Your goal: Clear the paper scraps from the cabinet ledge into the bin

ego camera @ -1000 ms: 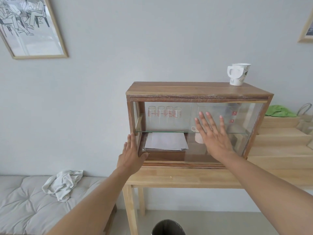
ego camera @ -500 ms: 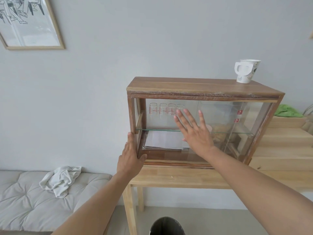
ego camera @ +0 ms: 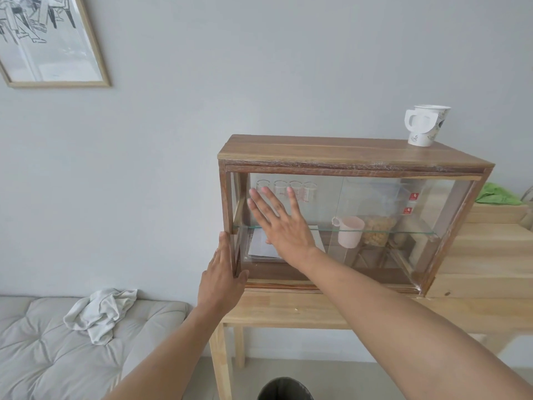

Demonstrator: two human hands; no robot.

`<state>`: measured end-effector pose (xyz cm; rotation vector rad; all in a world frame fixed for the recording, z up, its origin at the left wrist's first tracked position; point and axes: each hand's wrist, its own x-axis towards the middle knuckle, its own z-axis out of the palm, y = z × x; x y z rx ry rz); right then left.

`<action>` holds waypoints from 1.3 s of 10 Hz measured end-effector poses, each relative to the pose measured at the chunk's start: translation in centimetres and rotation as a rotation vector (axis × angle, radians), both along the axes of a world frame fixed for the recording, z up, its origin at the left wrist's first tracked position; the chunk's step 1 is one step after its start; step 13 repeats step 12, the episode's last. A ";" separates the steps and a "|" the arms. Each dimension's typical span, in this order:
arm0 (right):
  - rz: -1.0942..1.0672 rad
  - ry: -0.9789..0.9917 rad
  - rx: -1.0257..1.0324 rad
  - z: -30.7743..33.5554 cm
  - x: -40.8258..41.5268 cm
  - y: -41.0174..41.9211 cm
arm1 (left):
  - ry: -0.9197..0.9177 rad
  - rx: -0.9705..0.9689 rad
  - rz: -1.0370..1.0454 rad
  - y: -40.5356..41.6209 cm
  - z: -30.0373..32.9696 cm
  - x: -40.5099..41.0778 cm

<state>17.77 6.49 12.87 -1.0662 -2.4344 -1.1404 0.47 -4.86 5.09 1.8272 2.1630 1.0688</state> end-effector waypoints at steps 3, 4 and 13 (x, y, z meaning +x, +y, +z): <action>-0.006 -0.032 0.019 0.4 -1.7 -0.5 | -0.001 0.000 0.021 -0.3 0.5 0.6; -0.020 -0.041 0.013 0.6 -2.0 -0.6 | 0.024 -0.029 0.020 -0.5 1.0 0.5; -0.289 0.726 -0.437 3.8 13.0 -11.3 | 0.645 -0.271 -0.134 -1.9 10.8 4.5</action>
